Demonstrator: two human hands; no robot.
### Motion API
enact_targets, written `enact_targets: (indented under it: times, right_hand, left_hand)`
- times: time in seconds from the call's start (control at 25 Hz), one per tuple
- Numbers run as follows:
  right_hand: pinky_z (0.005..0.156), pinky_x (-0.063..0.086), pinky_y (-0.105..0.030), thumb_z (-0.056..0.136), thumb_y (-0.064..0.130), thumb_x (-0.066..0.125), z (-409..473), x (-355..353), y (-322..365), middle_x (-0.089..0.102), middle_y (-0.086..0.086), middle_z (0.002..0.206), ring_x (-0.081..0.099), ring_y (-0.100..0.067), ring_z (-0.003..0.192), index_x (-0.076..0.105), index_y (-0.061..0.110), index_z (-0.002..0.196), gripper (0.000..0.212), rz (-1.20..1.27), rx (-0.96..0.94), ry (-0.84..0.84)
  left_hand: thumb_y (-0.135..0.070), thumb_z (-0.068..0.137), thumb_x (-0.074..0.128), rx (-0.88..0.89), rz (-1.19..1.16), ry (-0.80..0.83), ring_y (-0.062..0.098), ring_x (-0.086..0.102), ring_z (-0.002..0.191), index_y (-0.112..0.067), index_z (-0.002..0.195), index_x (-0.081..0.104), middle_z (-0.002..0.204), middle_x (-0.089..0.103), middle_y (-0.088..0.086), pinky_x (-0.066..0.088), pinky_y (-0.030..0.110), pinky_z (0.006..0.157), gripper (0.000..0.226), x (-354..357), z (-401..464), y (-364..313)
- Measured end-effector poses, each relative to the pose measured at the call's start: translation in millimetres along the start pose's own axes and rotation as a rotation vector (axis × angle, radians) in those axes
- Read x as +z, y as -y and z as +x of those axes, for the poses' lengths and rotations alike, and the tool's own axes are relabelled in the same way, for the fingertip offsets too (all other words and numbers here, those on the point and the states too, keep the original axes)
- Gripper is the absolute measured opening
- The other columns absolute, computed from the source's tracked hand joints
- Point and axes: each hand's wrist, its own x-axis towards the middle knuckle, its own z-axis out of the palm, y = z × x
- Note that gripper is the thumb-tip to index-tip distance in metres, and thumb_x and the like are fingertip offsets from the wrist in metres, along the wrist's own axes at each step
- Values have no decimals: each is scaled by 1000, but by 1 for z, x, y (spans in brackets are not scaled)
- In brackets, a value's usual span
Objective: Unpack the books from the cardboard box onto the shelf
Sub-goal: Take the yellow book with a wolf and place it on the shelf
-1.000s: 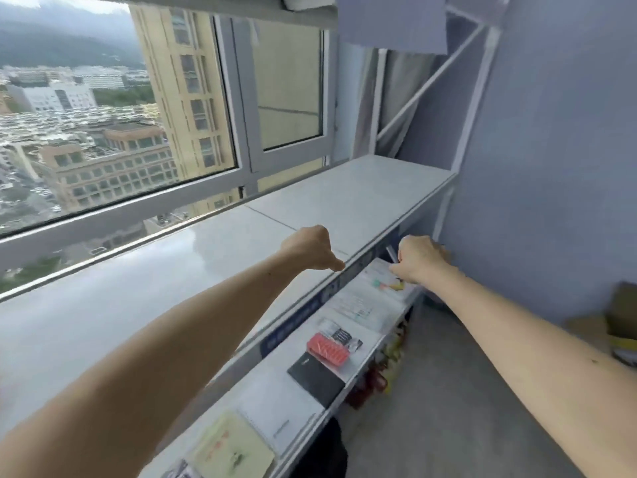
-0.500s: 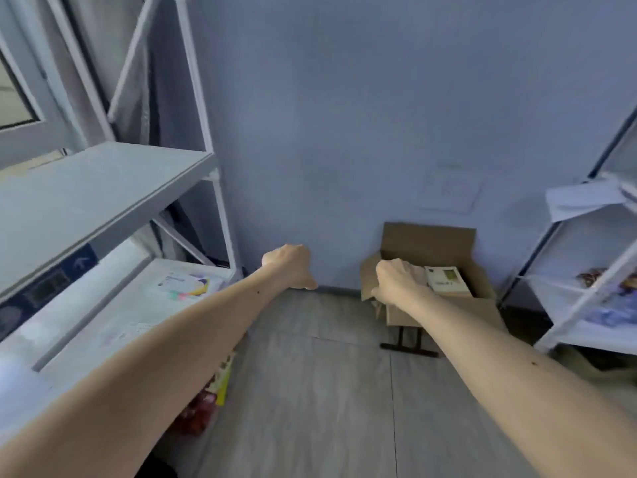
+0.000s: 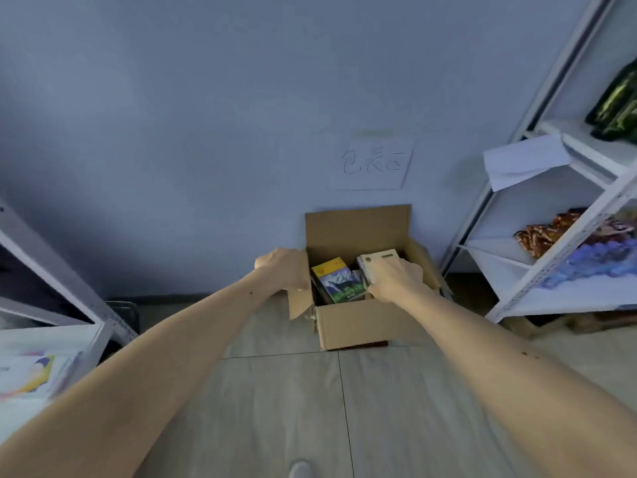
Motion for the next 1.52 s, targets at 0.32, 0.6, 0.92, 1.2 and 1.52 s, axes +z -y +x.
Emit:
enact_targets:
  times: [0.32, 0.6, 0.92, 1.2, 1.52]
  right_hand:
    - [69, 41, -36, 90, 29, 61, 209, 56, -104, 61, -8, 119, 57, -28, 109, 51, 17, 123, 36, 32, 28, 185]
    - [67, 41, -35, 90, 37, 62, 385, 148, -146, 55, -8, 127, 51, -29, 117, 41, 16, 133, 52, -31, -131, 384]
    - [67, 39, -36, 91, 45, 62, 497, 300, -110, 58, -8, 124, 55, -31, 115, 42, 16, 135, 56, -30, -283, 451]
    - [70, 38, -35, 94, 63, 42, 539, 399, -68, 59, -12, 112, 59, -32, 103, 49, 7, 123, 64, 187, -190, 558]
    - [64, 38, -32, 94, 64, 34, 538, 418, -50, 64, -13, 95, 62, -31, 84, 58, 7, 96, 62, 516, 67, 575]
  left_hand:
    - [-46, 80, 71, 4, -30, 131, 22, 57, 88, -16, 110, 56, 101, 61, 2, 43, 33, 62, 45, 40, 225, -79]
    - [-50, 82, 72, -250, -225, 257, 31, 53, 118, -13, 136, 43, 126, 57, 10, 51, 44, 92, 71, 148, 369, -100]
    - [-48, 79, 74, -435, -346, 365, 31, 54, 119, -15, 145, 33, 131, 51, 11, 54, 44, 89, 85, 292, 453, -67]
    - [-55, 64, 85, -651, -420, 346, 29, 61, 116, -4, 153, 16, 133, 55, 13, 55, 38, 85, 124, 376, 493, -47]
    - [-55, 47, 92, -778, -652, 392, 23, 64, 100, -13, 121, 56, 113, 64, 7, 59, 36, 80, 92, 381, 500, -45]
